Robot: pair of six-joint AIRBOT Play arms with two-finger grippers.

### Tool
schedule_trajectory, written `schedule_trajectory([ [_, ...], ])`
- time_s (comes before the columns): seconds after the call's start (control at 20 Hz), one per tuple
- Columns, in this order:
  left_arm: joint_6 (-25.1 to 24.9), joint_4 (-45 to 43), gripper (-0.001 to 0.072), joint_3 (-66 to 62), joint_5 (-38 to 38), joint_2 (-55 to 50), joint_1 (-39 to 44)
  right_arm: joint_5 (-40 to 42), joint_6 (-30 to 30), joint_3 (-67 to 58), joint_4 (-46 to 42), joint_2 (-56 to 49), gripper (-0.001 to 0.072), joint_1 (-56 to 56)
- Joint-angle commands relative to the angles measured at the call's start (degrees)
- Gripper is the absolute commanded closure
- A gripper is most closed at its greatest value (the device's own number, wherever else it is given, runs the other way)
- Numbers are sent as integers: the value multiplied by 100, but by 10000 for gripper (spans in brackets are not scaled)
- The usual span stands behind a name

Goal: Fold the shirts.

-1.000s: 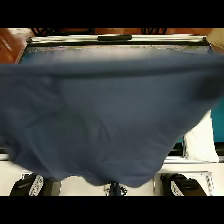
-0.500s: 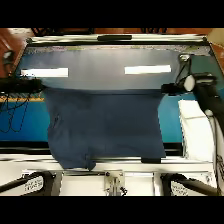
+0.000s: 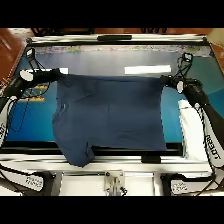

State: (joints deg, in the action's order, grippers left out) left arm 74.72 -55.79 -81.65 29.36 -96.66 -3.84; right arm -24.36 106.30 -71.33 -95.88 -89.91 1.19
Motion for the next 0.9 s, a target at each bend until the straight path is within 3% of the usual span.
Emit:
schedule_trajectory([
  [0.0, 199, 74, 668, -85, 142, -380, 55, -66, 203, 2, 92, -164, 633, 129],
  [0.2, -72, 11, 668, -116, 1593, -361, -94, -636, 203, 2, 308, -203, 633, 90],
  [0.3, -612, -118, 668, -249, 2452, -232, -214, -1187, -210, -4, 280, -39, 634, 90],
  [0.4, -509, -791, 668, -404, 3392, -142, -302, -2070, -704, -2, 264, 109, 633, 120],
  [0.55, -348, -938, 669, -297, 4518, -208, -343, -3215, -885, 4, 304, 61, 634, 109],
  [0.85, 94, -984, 669, 120, 4719, -227, -361, -4054, -872, 11, 404, -76, 633, 109],
])
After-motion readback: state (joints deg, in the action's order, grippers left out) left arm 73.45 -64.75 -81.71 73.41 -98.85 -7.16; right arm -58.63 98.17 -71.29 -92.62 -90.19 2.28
